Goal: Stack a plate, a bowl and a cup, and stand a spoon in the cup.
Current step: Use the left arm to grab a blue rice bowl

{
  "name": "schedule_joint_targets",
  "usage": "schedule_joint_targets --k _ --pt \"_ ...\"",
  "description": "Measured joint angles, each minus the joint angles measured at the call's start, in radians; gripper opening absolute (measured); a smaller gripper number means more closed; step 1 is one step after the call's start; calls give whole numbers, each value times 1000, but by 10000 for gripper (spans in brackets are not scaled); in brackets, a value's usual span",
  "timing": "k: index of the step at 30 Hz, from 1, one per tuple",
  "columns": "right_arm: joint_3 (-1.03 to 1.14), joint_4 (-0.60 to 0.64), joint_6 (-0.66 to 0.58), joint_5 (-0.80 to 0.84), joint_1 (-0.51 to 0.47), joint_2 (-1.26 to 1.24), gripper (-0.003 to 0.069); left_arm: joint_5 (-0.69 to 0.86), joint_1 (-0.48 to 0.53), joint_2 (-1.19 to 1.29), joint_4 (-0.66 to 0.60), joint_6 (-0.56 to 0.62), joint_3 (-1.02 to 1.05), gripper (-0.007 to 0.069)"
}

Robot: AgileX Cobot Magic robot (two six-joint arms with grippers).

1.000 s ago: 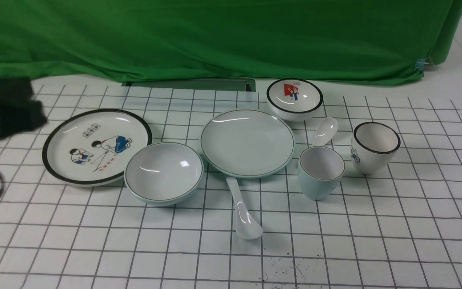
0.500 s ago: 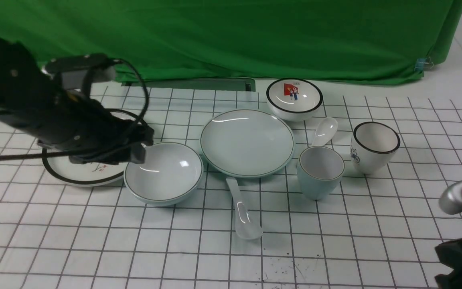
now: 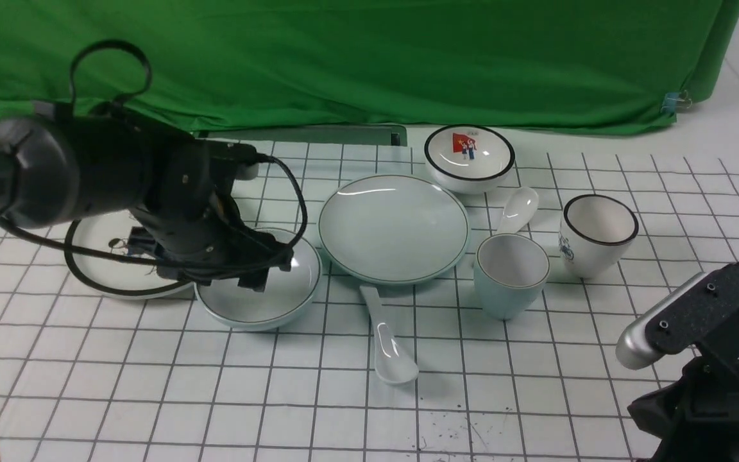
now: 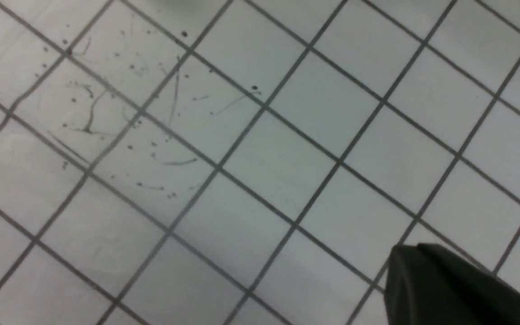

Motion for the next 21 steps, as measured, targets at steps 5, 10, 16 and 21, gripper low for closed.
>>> schedule_joint_targets --k 5,10,16,21 --pt "0 0 0 -11 2 0 14 5 12 12 1 -24 -2 445" --pt "0 0 -1 -24 3 0 14 70 13 -27 6 -31 -16 445" --pt "0 0 -2 -36 3 0 18 73 13 -48 74 -36 -30 446" --pt "0 0 -2 -37 3 0 20 77 16 15 98 -38 -30 414"
